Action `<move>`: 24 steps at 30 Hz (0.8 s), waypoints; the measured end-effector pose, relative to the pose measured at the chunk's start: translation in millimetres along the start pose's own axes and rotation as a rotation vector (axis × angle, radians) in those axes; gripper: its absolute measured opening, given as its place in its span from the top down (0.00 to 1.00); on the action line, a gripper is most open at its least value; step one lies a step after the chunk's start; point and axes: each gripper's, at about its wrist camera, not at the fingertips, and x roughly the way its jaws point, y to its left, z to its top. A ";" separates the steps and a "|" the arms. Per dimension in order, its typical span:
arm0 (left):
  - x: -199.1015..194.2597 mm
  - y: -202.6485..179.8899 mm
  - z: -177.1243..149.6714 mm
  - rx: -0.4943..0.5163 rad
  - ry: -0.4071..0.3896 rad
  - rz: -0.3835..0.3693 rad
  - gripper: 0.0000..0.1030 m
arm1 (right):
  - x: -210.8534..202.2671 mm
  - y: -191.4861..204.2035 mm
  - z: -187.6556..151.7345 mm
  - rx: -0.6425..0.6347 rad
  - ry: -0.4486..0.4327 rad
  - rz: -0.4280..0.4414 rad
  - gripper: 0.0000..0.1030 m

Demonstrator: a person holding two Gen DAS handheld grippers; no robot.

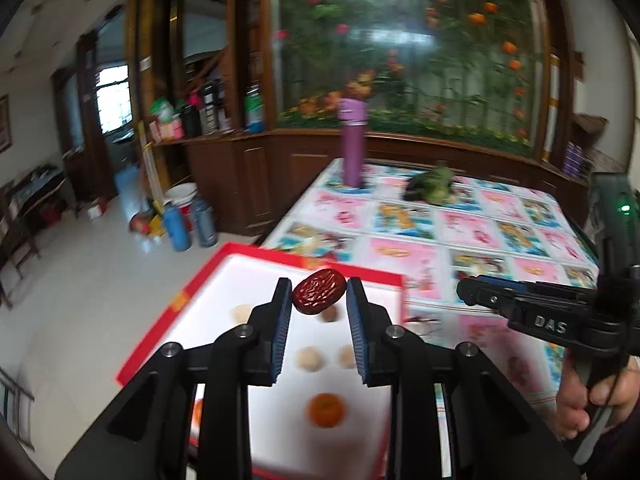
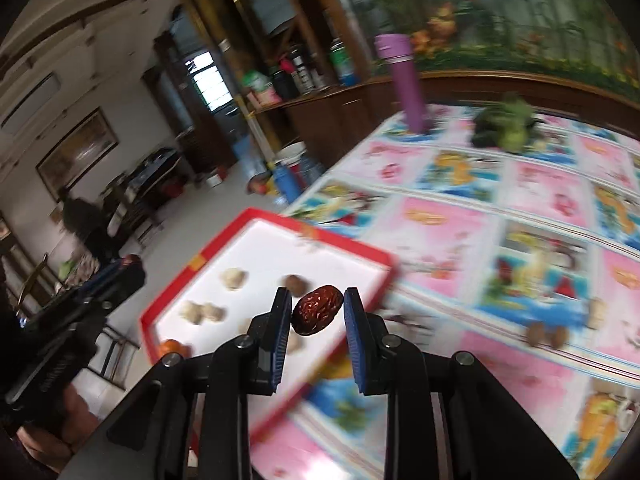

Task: Organize fruits
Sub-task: 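Carry both red dates over the tray and open both tools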

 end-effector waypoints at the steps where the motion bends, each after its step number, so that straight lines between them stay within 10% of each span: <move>1: 1.8 10.8 -1.5 -0.014 0.004 0.014 0.71 | 7.7 8.5 2.0 -0.007 0.011 0.006 0.75; 13: 45.7 84.0 -11.2 -0.068 0.113 0.168 0.71 | 94.8 68.6 12.4 -0.026 0.169 0.006 0.75; 24: 73.5 89.6 -27.7 -0.048 0.228 0.123 0.71 | 126.3 68.1 2.9 0.025 0.243 -0.026 0.75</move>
